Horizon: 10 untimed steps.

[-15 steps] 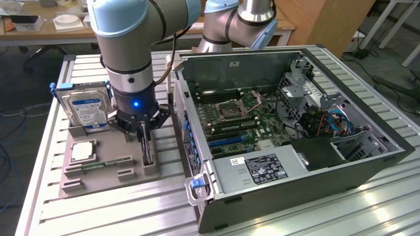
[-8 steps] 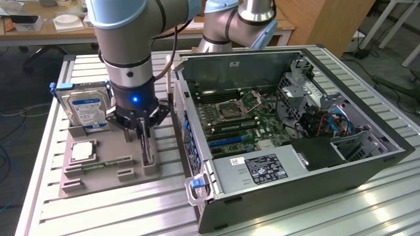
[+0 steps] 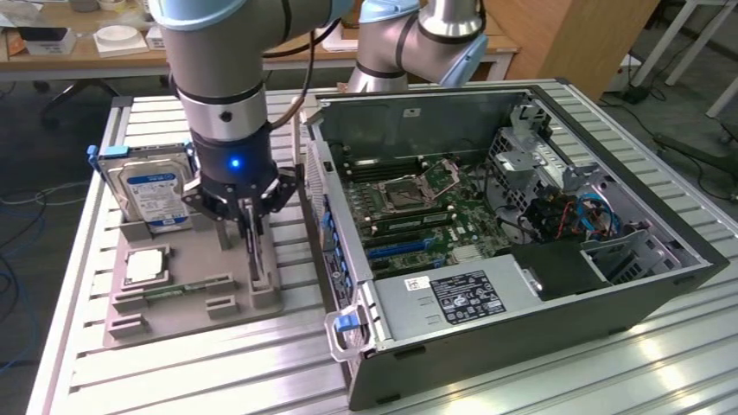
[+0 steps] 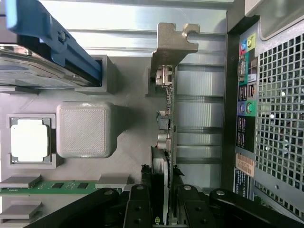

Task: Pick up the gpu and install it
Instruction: 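Pick up the gpu and move the gpu toward the slot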

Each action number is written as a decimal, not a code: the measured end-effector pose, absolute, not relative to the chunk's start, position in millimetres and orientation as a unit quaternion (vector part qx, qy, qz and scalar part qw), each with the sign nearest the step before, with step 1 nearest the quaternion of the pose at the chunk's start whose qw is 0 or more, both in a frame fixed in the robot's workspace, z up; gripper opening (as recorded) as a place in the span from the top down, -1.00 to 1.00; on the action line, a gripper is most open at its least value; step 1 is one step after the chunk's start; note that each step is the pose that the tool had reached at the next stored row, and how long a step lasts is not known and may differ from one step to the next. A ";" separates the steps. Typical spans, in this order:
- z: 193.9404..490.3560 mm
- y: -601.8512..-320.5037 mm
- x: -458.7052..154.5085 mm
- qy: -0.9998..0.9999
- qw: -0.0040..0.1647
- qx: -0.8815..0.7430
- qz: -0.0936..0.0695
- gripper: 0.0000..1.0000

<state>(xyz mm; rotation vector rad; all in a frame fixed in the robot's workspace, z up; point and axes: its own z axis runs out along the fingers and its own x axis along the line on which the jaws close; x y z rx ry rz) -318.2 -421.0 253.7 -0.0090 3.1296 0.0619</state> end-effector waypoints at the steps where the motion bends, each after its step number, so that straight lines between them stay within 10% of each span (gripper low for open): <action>1: 255.7 -421.0 -318.3 1.000 0.006 -0.003 0.020 0.47; 10: 270.7 -421.0 -318.2 1.000 0.006 -0.003 0.020 0.47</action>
